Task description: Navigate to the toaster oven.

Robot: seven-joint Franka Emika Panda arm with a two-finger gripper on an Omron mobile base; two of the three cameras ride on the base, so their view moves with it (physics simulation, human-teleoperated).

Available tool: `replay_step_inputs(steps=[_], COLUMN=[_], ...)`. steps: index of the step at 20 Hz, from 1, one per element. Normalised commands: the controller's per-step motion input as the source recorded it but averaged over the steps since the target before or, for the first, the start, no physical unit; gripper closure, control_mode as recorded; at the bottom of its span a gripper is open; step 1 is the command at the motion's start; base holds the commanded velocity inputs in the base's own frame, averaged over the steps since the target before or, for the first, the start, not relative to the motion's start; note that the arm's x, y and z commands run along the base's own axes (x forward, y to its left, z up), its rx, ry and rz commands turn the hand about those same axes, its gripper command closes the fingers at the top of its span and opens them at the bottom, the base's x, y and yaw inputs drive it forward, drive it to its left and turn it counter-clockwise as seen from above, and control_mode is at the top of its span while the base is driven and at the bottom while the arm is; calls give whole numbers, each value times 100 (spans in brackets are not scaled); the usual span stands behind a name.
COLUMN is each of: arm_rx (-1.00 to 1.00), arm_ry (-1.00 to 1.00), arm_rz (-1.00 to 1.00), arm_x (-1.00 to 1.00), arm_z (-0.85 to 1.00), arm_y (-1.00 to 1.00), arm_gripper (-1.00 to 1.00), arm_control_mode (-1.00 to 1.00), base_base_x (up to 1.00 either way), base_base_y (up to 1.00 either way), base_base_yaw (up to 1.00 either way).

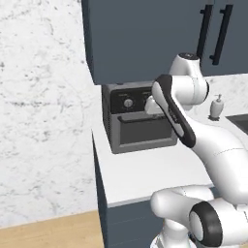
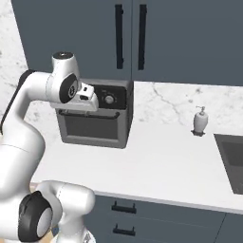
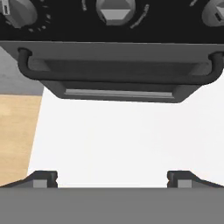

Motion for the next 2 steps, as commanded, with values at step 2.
replay_step_inputs(steps=[2], arm_rx=[0], arm_ry=[0], arm_rz=[0], arm_x=[0], arm_z=[0], arm_y=[0], arm_gripper=[-100], arm_control_mode=[100], base_base_x=[34], base_base_y=[0], base_base_yaw=[0])
